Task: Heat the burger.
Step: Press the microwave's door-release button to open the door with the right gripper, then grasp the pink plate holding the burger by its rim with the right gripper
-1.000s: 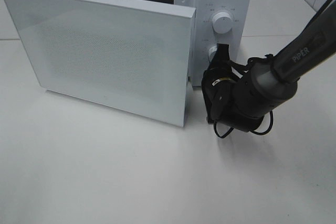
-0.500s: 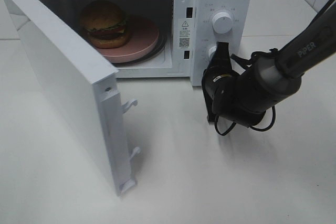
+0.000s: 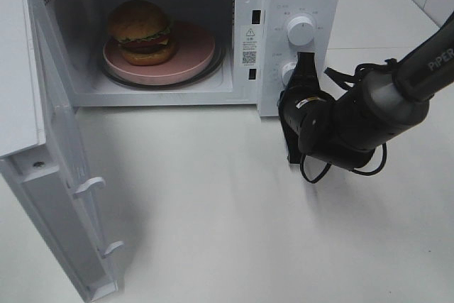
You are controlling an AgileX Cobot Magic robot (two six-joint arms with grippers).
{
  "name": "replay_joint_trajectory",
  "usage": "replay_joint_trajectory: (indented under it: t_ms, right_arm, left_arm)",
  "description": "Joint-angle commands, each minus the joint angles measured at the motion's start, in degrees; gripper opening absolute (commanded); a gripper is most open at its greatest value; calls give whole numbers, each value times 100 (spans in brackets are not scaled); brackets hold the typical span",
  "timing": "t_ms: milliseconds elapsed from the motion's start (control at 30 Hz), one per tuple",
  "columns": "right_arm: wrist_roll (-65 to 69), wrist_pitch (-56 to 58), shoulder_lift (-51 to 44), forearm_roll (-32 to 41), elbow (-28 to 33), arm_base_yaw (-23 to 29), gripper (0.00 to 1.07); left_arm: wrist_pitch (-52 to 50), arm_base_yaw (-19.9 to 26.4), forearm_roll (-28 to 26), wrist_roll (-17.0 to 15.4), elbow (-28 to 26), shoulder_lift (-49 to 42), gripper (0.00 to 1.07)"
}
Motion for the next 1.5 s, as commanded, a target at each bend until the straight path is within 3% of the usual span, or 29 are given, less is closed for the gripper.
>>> replay_joint_trajectory:
  t_ms: [33, 367, 533, 967, 1233, 1500]
  right_arm:
    - [-189, 63, -298, -418, 0, 23, 0]
    - [-1049, 1026, -842, -390, 447, 74, 0]
    - [-2412, 1816, -1461, -418, 837, 74, 0]
    - [-6102, 3879, -2395, -447, 814, 69, 0]
    - [-7511, 5592, -2515, -1180, 286, 69, 0]
    - [-8170, 7620, -2515, -2876, -625, 69, 0]
  left_arm:
    - [-23, 6, -11, -46, 0, -120, 98]
    - [-23, 6, -11, -46, 0, -120, 98]
    - [-23, 6, -11, -46, 0, -120, 98]
    - [-23, 6, -11, -46, 0, -120, 98]
    - [-23, 6, -11, -46, 0, -120, 98]
    - [-23, 6, -11, -46, 0, -120, 98]
